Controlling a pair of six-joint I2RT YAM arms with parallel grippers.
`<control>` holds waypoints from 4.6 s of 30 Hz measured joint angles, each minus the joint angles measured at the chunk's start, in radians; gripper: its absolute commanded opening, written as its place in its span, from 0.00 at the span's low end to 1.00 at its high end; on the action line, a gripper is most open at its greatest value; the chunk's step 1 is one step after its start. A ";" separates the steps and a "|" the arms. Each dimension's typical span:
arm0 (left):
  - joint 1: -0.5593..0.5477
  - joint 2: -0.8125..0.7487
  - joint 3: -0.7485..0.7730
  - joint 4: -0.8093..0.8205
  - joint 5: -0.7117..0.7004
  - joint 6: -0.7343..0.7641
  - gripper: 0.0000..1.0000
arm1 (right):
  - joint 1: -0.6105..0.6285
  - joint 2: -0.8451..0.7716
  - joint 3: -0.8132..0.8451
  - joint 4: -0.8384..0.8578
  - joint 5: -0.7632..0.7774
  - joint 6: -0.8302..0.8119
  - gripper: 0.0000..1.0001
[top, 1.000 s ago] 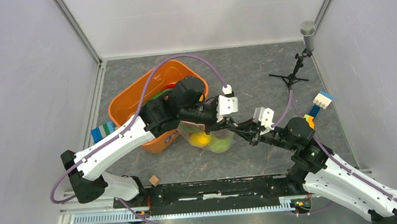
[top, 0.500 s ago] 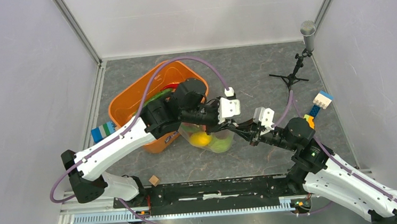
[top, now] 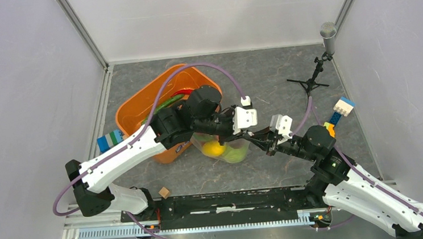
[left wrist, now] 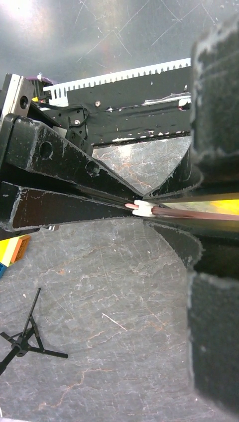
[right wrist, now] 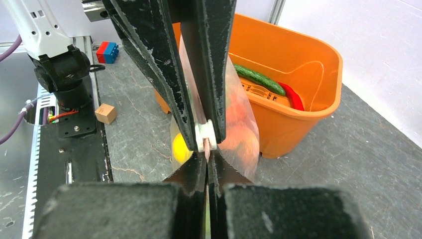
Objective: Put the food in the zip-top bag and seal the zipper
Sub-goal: Zip the zipper food storage bag at the center of the board, then place the zipper food storage bag at the center of the board.
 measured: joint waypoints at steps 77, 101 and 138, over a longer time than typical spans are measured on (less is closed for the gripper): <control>0.257 -0.296 -0.299 0.007 -0.318 -0.021 0.02 | 0.001 -0.056 0.000 -0.082 0.160 0.004 0.00; 0.311 -0.404 -0.380 0.015 -0.535 -0.021 0.04 | 0.001 -0.054 0.000 -0.074 0.161 0.004 0.00; 0.349 -0.526 -0.354 0.163 -0.512 -0.206 1.00 | 0.000 0.263 0.564 -0.395 0.673 -0.203 0.00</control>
